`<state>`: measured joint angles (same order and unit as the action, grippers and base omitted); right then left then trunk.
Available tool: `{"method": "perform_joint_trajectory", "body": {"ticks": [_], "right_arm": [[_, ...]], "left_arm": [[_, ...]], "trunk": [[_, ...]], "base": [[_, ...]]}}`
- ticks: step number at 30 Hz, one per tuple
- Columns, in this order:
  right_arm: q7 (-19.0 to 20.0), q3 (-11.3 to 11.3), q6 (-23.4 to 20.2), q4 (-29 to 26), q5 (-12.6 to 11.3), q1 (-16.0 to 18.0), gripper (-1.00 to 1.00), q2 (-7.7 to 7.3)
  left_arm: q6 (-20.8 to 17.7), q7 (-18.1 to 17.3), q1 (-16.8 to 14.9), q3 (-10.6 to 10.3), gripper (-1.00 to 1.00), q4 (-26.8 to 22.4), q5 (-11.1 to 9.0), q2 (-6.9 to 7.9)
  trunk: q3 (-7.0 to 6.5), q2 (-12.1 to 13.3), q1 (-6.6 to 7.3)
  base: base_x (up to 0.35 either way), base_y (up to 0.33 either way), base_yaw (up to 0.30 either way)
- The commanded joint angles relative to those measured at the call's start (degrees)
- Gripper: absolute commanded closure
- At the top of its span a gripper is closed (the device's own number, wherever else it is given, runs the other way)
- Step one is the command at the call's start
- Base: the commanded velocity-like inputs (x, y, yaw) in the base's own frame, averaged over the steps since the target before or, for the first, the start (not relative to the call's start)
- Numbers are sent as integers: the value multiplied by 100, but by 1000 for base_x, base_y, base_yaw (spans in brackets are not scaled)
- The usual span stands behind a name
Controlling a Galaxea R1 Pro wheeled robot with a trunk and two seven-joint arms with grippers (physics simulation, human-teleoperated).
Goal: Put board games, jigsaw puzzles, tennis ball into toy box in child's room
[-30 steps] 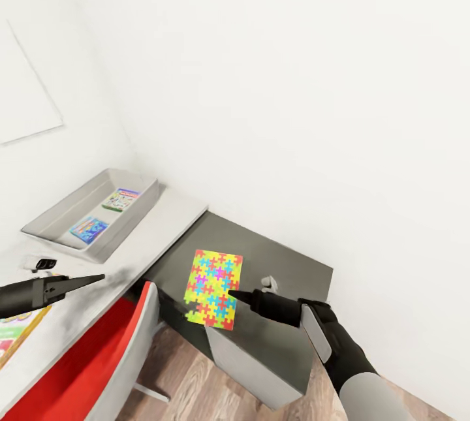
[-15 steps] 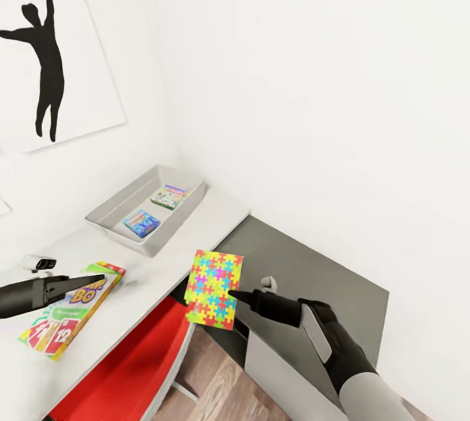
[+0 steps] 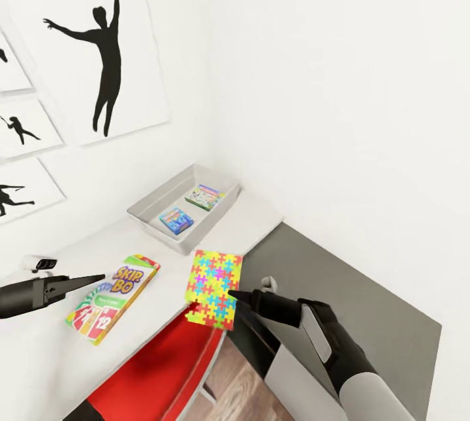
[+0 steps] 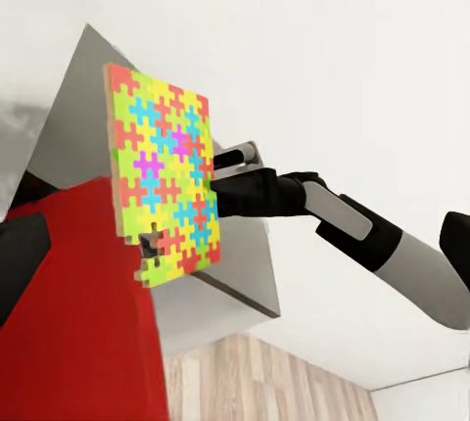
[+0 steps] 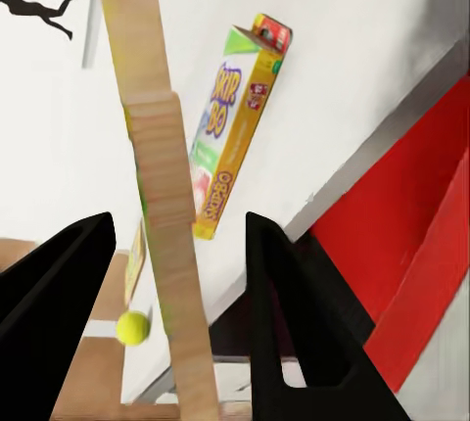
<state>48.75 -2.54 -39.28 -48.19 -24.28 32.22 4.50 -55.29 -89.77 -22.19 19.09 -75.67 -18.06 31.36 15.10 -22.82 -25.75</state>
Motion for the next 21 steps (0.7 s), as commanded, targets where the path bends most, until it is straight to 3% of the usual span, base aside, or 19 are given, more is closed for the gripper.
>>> {"method": "perform_joint_trajectory", "body": {"ticks": [1, 16, 21], "right_arm": [[-1, -1, -36, -1, -33, 4, 100, -1], [30, 24, -41, 3, -40, 4, 100, -17], [36, 32, -36, 7, -41, 4, 100, -19]], "left_arm": [[-61, -23, -5, -2, -100, 1, 4, 2], [-61, -23, -5, -2, -100, 2, 4, -10], [-61, -23, -5, -2, -100, 1, 4, -11]], "trunk": [[10, -10, -4], [10, -10, -4], [10, -10, -4]], "base": [[46, 51, 282], [51, 146, 283], [60, 30, 132]]}}
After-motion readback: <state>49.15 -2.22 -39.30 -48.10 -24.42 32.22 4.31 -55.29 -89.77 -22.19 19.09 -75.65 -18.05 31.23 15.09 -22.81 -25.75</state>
